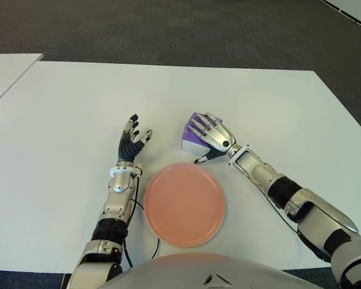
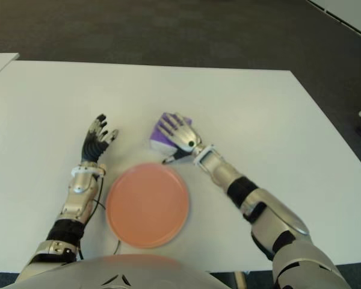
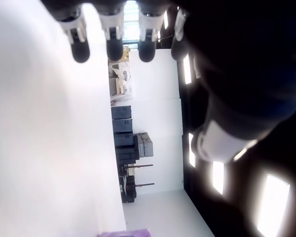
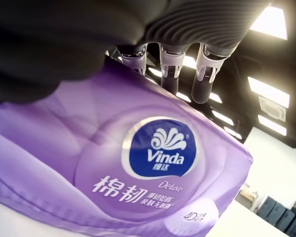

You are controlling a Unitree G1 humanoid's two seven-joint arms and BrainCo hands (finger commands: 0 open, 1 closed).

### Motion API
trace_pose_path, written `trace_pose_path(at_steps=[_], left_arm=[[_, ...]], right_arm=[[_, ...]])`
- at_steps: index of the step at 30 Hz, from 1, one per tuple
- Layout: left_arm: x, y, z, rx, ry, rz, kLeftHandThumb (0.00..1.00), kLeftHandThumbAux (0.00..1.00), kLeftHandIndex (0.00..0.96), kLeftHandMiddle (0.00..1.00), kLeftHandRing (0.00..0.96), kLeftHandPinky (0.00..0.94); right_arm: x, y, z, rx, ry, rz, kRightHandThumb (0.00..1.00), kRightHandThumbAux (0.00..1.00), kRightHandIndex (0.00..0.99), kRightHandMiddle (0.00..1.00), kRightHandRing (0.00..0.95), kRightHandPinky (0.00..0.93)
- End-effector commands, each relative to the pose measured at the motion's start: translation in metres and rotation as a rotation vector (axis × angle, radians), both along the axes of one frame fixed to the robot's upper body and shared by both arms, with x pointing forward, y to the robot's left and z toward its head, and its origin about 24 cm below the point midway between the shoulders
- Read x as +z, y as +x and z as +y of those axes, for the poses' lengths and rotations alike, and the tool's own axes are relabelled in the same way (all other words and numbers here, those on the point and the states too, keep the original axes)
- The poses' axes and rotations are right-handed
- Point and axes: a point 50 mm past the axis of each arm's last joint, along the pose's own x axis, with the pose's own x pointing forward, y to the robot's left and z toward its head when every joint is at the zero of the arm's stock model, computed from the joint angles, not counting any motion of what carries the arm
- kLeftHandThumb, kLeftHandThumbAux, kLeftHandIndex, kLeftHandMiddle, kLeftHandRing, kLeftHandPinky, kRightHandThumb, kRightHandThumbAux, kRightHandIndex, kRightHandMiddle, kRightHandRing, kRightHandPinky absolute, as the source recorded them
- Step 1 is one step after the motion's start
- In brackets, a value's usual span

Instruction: Put the tissue paper into the plate.

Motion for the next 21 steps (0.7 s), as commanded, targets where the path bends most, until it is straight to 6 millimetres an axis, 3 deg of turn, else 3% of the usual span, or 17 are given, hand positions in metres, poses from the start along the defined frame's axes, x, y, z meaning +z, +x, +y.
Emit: trace_pose_path(at_steps=[1, 21], left_arm=[[-0.0013, -0.0022, 0.0, 0.01, -0.003, 0.009, 0.136, 0.692, 0.077, 0.056, 0.02, 0.0], [-0.0003, -0.0046, 0.0025, 0.025, -0.025, 0.017, 0.148, 0.71, 0.088, 0.062, 0.024, 0.004]], right_arm=[[-0.0675, -0.0459, -0.0109, 0.023, -0.222, 0.239, 0.264, 0.513, 0.0, 0.0, 0.0, 0.0], [-0.0683, -0.0381, -0.0124, -0.024, -0.173, 0.23, 0.299, 0.497, 0.0, 0.0, 0.0, 0.0]])
